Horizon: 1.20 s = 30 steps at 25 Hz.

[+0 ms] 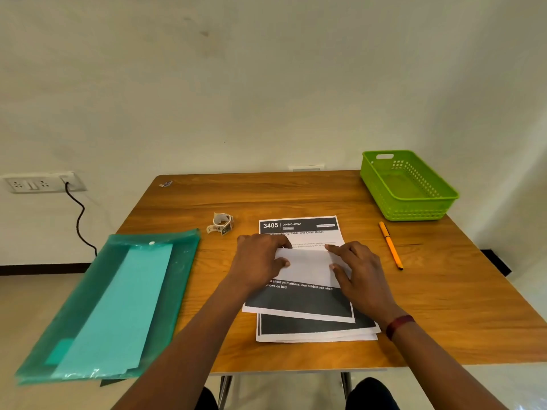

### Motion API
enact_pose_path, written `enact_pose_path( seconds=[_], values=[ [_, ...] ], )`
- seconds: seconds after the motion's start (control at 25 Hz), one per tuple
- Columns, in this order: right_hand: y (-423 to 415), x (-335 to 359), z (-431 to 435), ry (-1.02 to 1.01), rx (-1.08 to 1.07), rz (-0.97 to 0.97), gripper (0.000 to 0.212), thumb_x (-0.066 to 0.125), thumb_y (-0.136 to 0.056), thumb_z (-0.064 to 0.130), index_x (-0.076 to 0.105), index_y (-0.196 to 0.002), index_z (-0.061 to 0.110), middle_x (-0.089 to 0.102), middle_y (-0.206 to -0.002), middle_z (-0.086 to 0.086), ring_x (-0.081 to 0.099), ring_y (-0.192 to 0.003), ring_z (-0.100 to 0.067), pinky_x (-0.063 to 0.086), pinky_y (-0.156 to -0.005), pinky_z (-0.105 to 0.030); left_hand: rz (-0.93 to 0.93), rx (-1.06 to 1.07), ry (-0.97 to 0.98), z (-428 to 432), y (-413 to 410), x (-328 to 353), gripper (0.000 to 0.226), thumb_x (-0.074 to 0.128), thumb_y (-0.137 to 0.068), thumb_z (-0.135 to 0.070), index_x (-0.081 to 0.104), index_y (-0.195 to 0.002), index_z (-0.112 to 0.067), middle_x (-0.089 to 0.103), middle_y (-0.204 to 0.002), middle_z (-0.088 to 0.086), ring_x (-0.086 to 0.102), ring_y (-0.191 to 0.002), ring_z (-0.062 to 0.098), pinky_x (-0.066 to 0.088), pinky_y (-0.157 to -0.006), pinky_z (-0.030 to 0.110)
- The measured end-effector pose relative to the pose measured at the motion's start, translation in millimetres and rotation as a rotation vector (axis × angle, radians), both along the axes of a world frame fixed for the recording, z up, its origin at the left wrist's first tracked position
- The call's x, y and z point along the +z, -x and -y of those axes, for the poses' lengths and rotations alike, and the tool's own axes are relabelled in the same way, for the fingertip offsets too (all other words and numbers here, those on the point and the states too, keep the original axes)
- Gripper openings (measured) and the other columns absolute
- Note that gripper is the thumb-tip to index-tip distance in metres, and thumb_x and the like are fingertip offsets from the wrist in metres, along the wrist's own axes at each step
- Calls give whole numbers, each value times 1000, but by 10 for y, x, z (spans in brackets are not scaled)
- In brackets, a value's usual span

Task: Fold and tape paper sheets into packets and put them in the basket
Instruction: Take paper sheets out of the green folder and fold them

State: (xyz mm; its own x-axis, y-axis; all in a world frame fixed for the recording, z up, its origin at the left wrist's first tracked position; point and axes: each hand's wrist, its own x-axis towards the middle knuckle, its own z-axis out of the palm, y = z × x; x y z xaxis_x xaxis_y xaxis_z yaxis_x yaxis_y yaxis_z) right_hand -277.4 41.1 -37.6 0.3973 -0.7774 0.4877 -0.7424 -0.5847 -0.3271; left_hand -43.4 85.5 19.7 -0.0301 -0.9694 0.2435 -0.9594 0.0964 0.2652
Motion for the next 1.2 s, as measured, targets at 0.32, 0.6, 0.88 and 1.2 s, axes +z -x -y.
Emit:
enact_pose_path(
  seconds=[0.32,0.6,0.88,1.2],
  values=[
    [58,34,-70,90,89,120,36,72,-82,2,70,-115,15,61,-90,-2,55,-83,-17,49,-65,-36,-36,-46,44,-101,-64,-32,13,63,-84,-29,73,-93,-30,74,-87,-8,65,-81,15,47,-88,38],
    [73,-143,-200,35,82,54,31,74,-77,2,74,-105,16,59,-90,1,57,-71,-16,50,-55,-28,-80,-43,-116,-322,-20,-365,21,59,-83,-22,48,-101,-27,62,-119,-2,56,-97,19,47,-70,34],
    [48,-203,-263,-130,25,-103,32,65,-77,33,68,-108,24,61,-126,-2,59,-113,-22,51,-92,-38,-27,-112,-191,-443,66,-763,70,33,-94,-65,21,-152,-28,6,-163,-5,4,-150,13,5,-123,37],
    [-230,-144,-327,-198,9,-358,58,24,-94,54,52,-130,19,47,-147,-6,35,-142,-23,23,-117,-48,177,-120,-266,-432,107,-785,66,16,-99,-57,-1,-156,-28,-14,-162,-3,-18,-148,15,-5,-122,43]
  ],
)
